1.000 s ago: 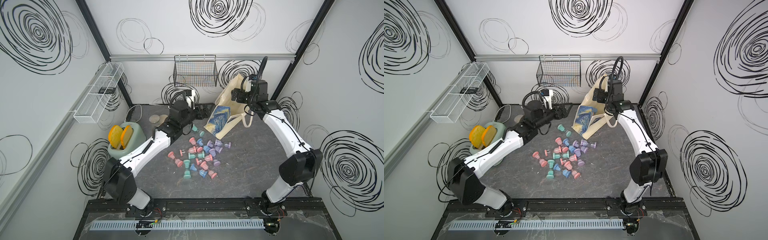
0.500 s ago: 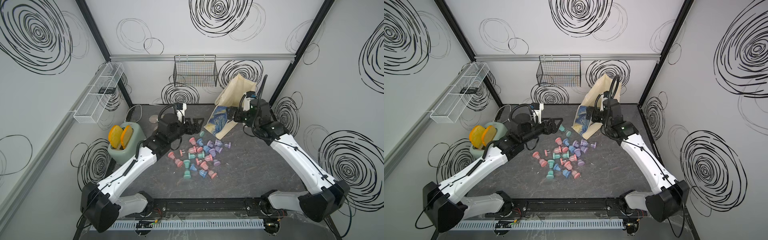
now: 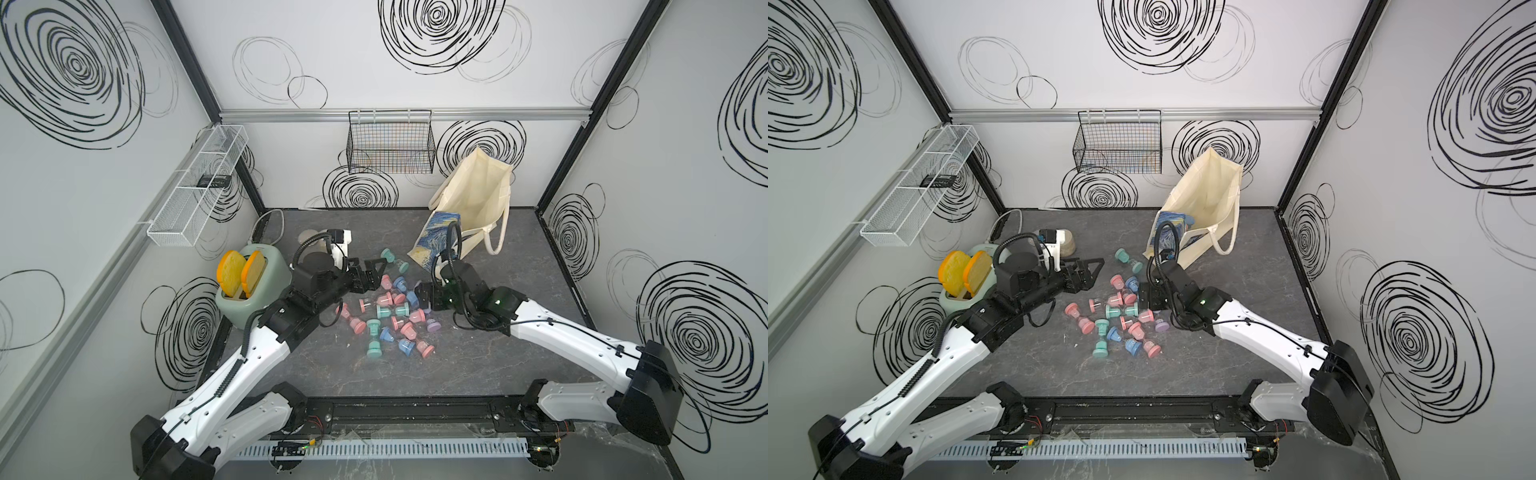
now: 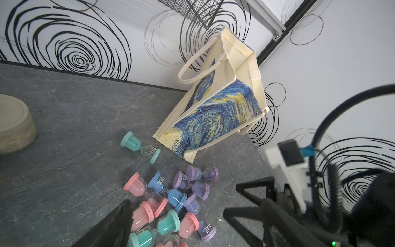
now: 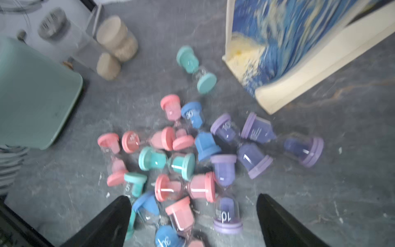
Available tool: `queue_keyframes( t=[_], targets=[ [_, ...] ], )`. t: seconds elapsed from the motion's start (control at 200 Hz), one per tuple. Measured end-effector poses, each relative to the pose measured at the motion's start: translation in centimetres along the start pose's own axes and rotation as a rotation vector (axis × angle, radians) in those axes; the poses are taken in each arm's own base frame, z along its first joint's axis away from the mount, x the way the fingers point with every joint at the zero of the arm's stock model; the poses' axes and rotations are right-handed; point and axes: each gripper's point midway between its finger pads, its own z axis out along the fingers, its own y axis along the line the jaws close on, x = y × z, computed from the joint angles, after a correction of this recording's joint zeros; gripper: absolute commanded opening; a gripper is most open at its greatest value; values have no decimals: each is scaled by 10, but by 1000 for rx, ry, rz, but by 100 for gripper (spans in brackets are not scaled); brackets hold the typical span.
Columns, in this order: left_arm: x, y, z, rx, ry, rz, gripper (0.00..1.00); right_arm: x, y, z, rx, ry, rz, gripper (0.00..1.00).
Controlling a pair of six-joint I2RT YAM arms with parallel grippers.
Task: Put the hourglass into the canvas bag
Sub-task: Pick up the hourglass from the center of the board.
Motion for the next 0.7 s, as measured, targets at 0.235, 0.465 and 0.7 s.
queue_keyframes(
  t=[0.235, 0.465, 0.7],
  targets=[
    [14, 3, -4, 1, 46, -5, 96, 71, 8, 11, -17, 165, -64, 89],
    [28, 5, -6, 0, 105, 0, 96, 129, -14, 15, -8, 310, -89, 80],
    [31, 5, -6, 4, 120, 6, 96, 152, -20, 19, -18, 369, -103, 75]
  ],
)
